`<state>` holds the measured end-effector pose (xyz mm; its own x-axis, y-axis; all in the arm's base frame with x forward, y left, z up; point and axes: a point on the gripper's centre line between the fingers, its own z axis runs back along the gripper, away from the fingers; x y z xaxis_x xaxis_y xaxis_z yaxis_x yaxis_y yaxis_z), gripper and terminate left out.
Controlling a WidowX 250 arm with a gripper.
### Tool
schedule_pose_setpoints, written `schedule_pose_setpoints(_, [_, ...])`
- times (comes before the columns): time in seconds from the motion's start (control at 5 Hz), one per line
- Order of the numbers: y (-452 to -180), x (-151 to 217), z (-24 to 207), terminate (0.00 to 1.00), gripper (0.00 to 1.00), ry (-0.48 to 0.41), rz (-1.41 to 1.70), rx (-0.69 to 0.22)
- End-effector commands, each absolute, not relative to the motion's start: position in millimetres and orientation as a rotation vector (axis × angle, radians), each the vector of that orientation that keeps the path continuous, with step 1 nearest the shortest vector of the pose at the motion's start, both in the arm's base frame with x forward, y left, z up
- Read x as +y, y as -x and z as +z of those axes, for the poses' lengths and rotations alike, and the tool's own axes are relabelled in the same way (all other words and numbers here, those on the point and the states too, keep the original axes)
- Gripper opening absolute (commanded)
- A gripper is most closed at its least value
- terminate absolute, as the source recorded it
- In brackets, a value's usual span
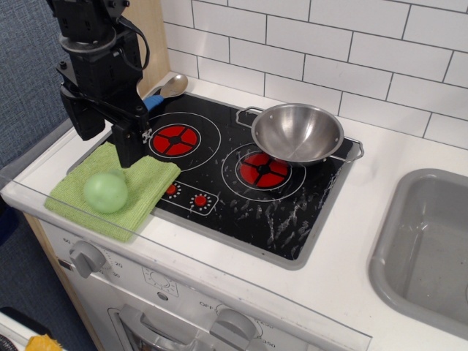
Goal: Pick up the silver bowl and place it on the left eye.
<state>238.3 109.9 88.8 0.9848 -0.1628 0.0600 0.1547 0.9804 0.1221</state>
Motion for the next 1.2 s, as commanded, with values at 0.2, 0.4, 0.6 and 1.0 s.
schedule_pose_setpoints(0.2, [-255,94,92,0.0,1.0,-0.089,-0.23,-0.115])
schedule_pose_setpoints(0.4, [-282,69,96,0.0,1.0,-0.078,-0.342,-0.153])
schedule_pose_setpoints(0.6, [-310,40,94,0.0,1.0,-0.043,-0.462,-0.191])
schedule_pose_setpoints(1.0, [-356,-27,69,0.0,1.0,0.046,-0.65,-0.196])
